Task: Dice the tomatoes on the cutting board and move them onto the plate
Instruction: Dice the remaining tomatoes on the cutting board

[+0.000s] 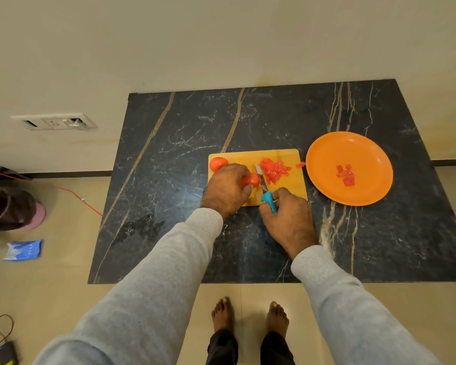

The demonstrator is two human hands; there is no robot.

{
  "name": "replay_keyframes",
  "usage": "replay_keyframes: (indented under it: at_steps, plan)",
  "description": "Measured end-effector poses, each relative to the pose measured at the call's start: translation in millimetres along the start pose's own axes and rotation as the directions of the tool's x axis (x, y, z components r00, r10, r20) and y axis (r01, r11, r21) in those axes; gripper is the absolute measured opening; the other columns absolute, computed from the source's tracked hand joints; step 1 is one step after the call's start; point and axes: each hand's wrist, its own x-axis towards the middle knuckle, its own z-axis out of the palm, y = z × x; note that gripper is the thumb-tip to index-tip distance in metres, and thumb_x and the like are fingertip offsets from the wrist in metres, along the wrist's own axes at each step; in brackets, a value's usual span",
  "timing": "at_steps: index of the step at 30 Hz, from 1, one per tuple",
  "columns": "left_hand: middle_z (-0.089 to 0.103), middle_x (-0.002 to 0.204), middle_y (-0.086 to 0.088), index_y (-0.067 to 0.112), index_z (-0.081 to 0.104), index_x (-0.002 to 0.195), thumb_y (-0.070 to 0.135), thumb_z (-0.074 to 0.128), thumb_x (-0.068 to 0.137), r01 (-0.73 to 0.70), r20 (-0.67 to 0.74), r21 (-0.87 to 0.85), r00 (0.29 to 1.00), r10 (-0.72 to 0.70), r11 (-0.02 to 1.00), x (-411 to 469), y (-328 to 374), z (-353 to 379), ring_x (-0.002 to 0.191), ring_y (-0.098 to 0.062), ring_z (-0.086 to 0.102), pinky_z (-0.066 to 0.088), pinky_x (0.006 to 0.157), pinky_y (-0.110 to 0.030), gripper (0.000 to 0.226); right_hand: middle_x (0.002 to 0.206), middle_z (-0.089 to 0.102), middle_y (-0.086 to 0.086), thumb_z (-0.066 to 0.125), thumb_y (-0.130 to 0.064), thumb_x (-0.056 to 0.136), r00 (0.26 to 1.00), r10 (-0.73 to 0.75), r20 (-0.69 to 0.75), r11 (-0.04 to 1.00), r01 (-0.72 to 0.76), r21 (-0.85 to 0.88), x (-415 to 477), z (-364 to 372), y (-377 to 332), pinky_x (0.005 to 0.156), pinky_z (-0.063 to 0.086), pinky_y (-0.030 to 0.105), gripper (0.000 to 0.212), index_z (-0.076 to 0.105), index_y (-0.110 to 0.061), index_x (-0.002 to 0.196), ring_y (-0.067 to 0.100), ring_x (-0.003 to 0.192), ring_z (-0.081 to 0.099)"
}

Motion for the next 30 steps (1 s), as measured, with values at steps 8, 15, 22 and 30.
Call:
replay_keyframes:
  at_steps: [8,15,22,30]
  plan:
    - [0.072,0.121,0.002,0.030,0.065,0.136,0.051,0.066,0.099,0.108,0.064,0.024,0.992,-0.110,0.994,9.3,1.2,-2.4,0.105,-0.020,0.069,0.061,0.095,-0.039,0.043,0.091,0.070,0.003,0.066,-0.048,0.091,0.999,0.022,0.046,0.999,-0.021,-0.028,0.3,-2.8,0.4,0.063,0.052,0.027,0.038,0.064,-0.019,0.116,0.019,0.075,0.062]
    - [0.075,0.124,0.001,0.027,0.076,0.126,0.037,0.073,0.097,0.366,0.100,-0.309,0.931,-0.352,0.878,12.8,0.3,3.5,0.096,-0.020,0.076,0.063,0.094,-0.044,0.030,0.092,0.070,0.002,0.065,-0.047,0.092,0.998,-0.018,0.060,0.999,0.020,-0.030,1.2,-1.2,-2.2,0.064,0.055,0.029,0.039,0.063,-0.019,0.118,0.018,0.077,0.064]
    - [0.076,0.118,0.000,0.020,0.079,0.120,0.021,0.078,0.094,0.453,0.156,-0.538,0.883,-0.444,0.711,15.3,0.5,8.1,0.075,-0.010,0.078,0.067,0.074,-0.030,0.025,0.087,0.067,-0.001,0.062,-0.049,0.094,0.995,-0.097,0.004,0.994,0.097,-0.059,-7.9,1.6,-6.4,0.064,0.058,0.031,0.041,0.060,-0.019,0.121,0.015,0.073,0.063]
    - [0.079,0.107,-0.004,0.016,0.081,0.112,0.013,0.080,0.092,0.492,0.182,-0.581,0.855,-0.486,0.649,21.7,0.1,11.7,0.071,-0.014,0.079,0.068,0.073,-0.037,0.020,0.102,0.068,0.005,0.060,-0.045,0.097,0.988,-0.151,0.008,0.979,0.151,-0.138,-12.7,2.8,-15.7,0.070,0.059,0.035,0.039,0.059,-0.015,0.122,0.023,0.083,0.065]
